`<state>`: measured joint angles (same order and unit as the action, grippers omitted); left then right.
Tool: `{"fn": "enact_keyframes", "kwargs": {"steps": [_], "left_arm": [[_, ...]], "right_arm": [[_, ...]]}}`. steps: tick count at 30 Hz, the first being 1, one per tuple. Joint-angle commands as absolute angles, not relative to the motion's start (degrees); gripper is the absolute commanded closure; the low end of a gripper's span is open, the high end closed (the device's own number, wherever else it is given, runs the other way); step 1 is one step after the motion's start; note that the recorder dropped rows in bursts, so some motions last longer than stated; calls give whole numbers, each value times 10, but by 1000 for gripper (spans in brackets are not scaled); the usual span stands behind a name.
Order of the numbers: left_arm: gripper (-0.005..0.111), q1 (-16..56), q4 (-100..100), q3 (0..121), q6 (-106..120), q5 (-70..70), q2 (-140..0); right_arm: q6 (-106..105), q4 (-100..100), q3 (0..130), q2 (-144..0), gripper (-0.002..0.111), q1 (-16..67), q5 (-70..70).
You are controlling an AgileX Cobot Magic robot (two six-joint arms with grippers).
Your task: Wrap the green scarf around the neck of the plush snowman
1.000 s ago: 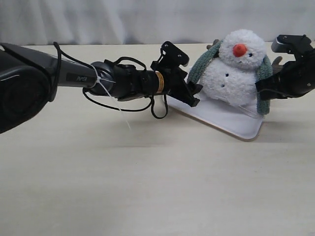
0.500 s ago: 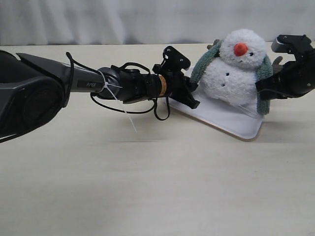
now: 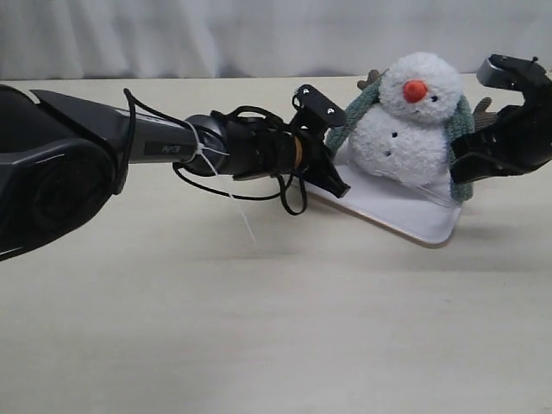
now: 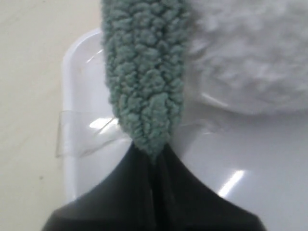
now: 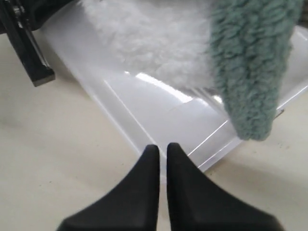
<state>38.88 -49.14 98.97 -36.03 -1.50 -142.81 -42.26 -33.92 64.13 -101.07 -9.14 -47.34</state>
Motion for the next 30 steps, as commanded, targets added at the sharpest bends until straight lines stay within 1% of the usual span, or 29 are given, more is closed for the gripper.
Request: {"fn": "enact_keyframes", "kwargs": {"steps": [1, 8, 11, 12, 15, 22, 30], "left_arm": [[107, 426, -499, 994, -356, 15, -1400], [107, 457, -502, 994, -303, 115, -1383], [107, 464, -497, 991, -293, 145, -1377], [107, 466, -494, 986, -286, 144, -1370], [107, 473, -454, 968, -251, 138, -1349], [107, 489, -398, 926, -209, 116, -1321], [107, 500, -398, 882, -209, 73, -1321]], "right_arm": [[-409, -341, 636, -1008, 104, -92, -512], [-407, -320, 636, -1003, 104, -92, -485], [-405, -327, 636, -1003, 99, -92, -480], [-405, -341, 636, -1003, 96, -92, -470], [-444, -398, 636, -1002, 91, -92, -451], [-462, -426, 636, -1002, 90, -92, -449], [-462, -430, 636, -1002, 90, -92, -450]]}}
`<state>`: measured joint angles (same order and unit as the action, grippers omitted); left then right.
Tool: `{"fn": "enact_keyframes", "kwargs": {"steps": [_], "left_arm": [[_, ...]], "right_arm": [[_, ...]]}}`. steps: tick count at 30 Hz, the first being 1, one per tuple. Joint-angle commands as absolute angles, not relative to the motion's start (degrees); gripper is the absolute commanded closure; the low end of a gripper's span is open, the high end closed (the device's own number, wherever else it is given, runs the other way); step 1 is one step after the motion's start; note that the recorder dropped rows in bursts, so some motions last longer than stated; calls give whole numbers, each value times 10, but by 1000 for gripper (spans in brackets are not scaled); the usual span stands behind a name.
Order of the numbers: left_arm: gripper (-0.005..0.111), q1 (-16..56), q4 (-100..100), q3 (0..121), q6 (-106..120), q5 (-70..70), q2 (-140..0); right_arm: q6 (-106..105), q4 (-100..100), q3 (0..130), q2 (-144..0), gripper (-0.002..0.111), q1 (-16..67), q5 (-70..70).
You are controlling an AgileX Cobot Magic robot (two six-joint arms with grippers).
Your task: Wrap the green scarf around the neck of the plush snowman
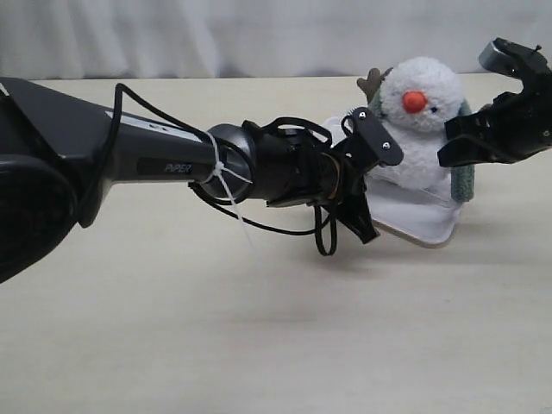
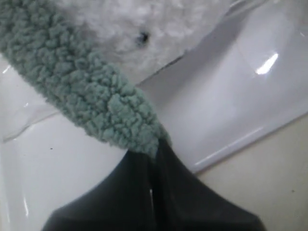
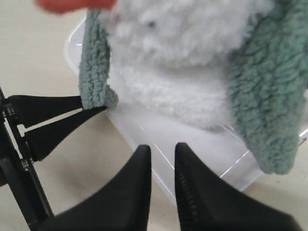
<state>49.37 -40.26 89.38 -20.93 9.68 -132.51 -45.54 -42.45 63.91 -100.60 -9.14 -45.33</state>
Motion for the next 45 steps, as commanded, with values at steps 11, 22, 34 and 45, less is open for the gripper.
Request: {"fn": "enact_keyframes", "kwargs": {"steps": [11, 22, 34, 45], "left_arm": [[107, 500, -382, 882, -212, 37, -1318], [107, 500, -380, 882, -212, 28, -1318], [107, 500, -358, 882, -212, -3, -1318], [107, 500, -348, 882, -214, 0, -1318]], "right_arm": [[-350, -233, 636, -967, 56, -92, -425], [-490, -331, 588, -1041, 54, -55, -217], [-451, -218, 588, -1055, 97, -52, -277], [-439, -333, 644, -1036, 104, -52, -508]]}}
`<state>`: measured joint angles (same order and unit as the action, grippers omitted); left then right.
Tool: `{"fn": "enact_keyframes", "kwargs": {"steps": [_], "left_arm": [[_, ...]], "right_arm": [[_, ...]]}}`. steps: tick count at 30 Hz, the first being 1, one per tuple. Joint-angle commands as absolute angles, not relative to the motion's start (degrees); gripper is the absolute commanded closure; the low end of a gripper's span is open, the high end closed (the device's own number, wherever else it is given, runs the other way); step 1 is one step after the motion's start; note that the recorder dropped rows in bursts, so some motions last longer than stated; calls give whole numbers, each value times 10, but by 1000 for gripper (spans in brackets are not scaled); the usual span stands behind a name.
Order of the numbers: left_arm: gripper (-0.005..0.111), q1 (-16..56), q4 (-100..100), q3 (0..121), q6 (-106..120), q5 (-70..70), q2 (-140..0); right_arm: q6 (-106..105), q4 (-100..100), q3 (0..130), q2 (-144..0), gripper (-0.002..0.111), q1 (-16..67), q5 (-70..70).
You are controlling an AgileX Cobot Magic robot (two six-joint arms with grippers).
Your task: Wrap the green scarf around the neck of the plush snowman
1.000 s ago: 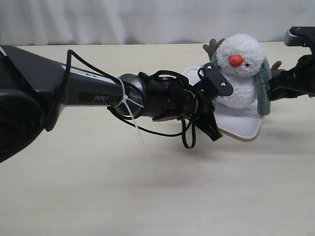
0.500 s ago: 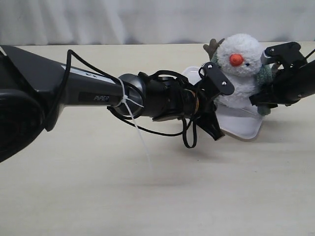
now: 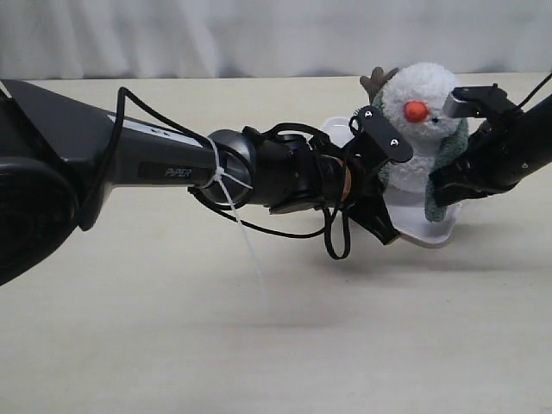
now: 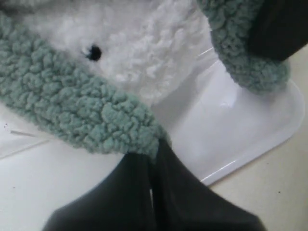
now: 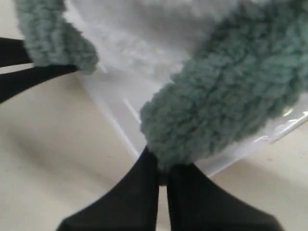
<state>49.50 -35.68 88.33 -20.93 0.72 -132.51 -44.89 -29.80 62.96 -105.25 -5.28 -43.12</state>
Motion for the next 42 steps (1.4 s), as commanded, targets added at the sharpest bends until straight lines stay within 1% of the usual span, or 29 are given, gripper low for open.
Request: {"fn": "enact_keyframes", "kwargs": {"steps": [1, 5, 12, 18, 20, 22, 24, 25, 27, 30, 33, 36, 42], "left_arm": [[107, 500, -347, 882, -217, 0, -1318], [107, 507, -349, 882, -227, 0, -1318], [107, 522, -354, 882, -225, -14, -1318], [107, 523, -354, 882, -210, 24, -1321], [107, 523, -354, 882, -209, 24, -1321], [107, 523, -354, 882, -209, 23, -1321], [101, 523, -354, 882, -209, 28, -1321], [97, 523, -354, 882, -209, 30, -1321], [84, 523, -354, 882, -209, 45, -1321], [67, 523, -354, 882, -209, 79, -1318], [54, 523, -354, 882, -208, 123, -1315], [48, 523, -353, 882, -195, 165, -1304], [49, 526, -345, 882, -182, 228, -1270]], "right_arm": [[-442, -342, 640, -1036, 104, -52, -508], [-503, -444, 603, -1055, 104, -52, -429], [-531, -471, 602, -1091, 104, -52, -435], [-532, -486, 622, -1091, 103, -52, -455], [-532, -486, 622, -1091, 94, -52, -455], [-528, -486, 622, -1091, 81, -52, -458], [-515, -483, 622, -1091, 67, -52, -465], [-510, -479, 622, -1091, 63, -52, -470], [-475, -454, 623, -1091, 55, -52, -484], [-401, -381, 629, -1089, 54, -52, -507], [-319, -303, 633, -1074, 54, -52, -522], [-288, -275, 633, -1047, 54, -52, -543], [-286, -273, 633, -978, 54, -52, -588]]}}
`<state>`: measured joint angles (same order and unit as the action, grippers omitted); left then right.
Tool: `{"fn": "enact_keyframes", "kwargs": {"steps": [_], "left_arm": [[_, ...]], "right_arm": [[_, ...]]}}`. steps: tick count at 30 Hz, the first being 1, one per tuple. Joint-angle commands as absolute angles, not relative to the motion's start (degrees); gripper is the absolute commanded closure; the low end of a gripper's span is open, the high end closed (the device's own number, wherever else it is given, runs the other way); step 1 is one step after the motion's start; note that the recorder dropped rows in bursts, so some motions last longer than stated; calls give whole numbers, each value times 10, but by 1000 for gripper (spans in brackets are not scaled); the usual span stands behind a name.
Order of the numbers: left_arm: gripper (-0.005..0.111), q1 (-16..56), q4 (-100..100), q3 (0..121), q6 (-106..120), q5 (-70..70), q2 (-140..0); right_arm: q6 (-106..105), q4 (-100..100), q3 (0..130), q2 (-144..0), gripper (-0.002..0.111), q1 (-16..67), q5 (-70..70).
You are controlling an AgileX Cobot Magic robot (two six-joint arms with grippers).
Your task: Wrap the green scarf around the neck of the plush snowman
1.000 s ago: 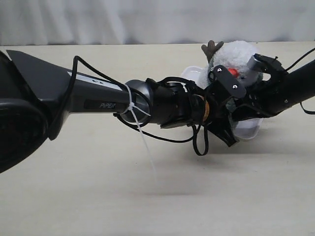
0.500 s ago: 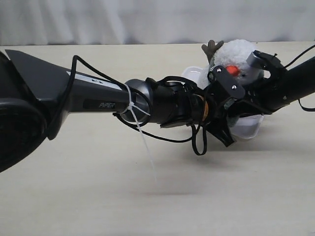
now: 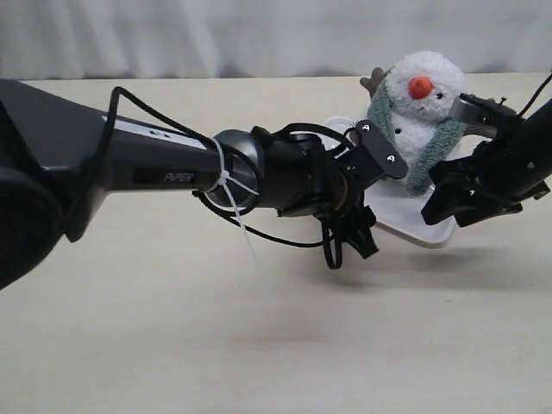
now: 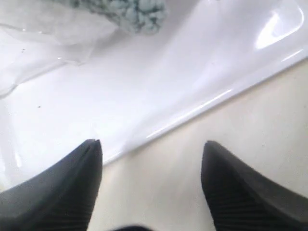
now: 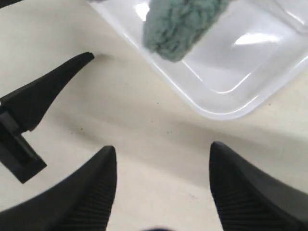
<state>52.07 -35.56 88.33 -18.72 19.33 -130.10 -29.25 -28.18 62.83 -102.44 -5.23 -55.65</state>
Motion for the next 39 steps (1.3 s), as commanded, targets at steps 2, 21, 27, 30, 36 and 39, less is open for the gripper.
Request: {"fn": "enact_keyframes", "kwargs": {"steps": [2, 21, 27, 30, 36, 39], "left_arm": [[49, 529, -336, 881, -182, 245, -1251], [107, 531, -335, 591, -210, 61, -923], [107, 531, -338, 474, -205, -37, -797], [107, 531, -337, 438, -195, -52, -755], [107, 531, -337, 368, -193, -66, -659], [107, 531, -333, 339, -195, -68, -622]], "right_arm": [[-270, -258, 633, -946, 59, -53, -587], [-263, -254, 632, -807, 104, -53, -298], [-403, -399, 747, -928, 104, -52, -305], [-417, -410, 787, -975, 104, -52, -310], [-420, -406, 813, -1062, 104, -52, -337], [-429, -406, 813, -1071, 104, -52, -365]]}}
